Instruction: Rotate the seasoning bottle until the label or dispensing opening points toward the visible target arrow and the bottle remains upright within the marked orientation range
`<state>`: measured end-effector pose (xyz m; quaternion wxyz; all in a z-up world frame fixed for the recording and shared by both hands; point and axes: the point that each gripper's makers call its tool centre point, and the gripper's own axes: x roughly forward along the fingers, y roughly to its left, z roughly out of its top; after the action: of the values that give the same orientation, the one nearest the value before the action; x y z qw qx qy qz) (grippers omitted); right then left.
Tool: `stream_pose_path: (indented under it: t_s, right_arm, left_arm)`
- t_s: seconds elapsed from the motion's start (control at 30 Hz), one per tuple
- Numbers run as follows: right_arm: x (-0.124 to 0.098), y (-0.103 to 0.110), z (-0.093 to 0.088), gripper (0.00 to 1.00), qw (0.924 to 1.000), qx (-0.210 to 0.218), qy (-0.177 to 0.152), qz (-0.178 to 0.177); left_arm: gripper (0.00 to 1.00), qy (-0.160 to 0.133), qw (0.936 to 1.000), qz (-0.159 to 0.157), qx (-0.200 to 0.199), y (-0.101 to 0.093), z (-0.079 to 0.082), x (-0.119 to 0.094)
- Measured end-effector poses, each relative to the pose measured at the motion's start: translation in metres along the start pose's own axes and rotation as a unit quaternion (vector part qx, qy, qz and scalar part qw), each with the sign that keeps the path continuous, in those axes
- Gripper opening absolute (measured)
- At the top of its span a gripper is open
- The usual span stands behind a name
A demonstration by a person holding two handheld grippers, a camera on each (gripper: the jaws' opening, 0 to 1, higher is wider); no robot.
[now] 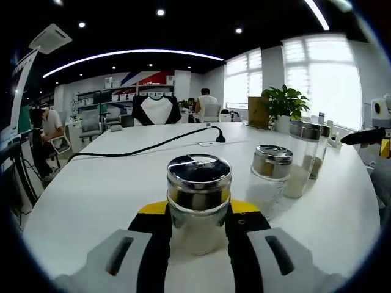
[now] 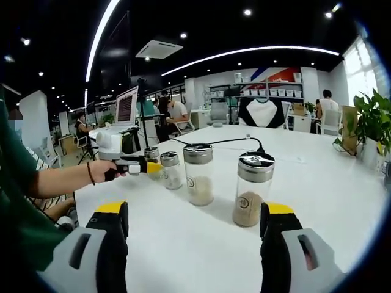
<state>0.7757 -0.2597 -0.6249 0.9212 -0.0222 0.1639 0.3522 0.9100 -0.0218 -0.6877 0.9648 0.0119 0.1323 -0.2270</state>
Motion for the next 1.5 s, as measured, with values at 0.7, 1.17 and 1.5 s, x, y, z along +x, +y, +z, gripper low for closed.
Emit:
stream_pose_path:
  t_s: [0.7,1.17,1.5]
  right_arm:
    - [0.004,0.002,0.002,0.90,1.0000,-0.001,0.001,0.006]
    - [0.005,0.004,0.001,0.90,0.9999,-0.005,0.002,0.011]
    - [0.004,0.004,-0.002,0.90,0.9999,-0.005,0.005,0.012]
  left_arm:
    - [0.36,0.013,0.9935,-0.107,0.037,-0.007,0.001,0.006]
    - [0.36,0.030,0.9824,-0.175,0.060,-0.011,0.001,0.007]
    - [0.36,0.032,0.9715,-0.221,0.078,-0.017,0.000,0.005]
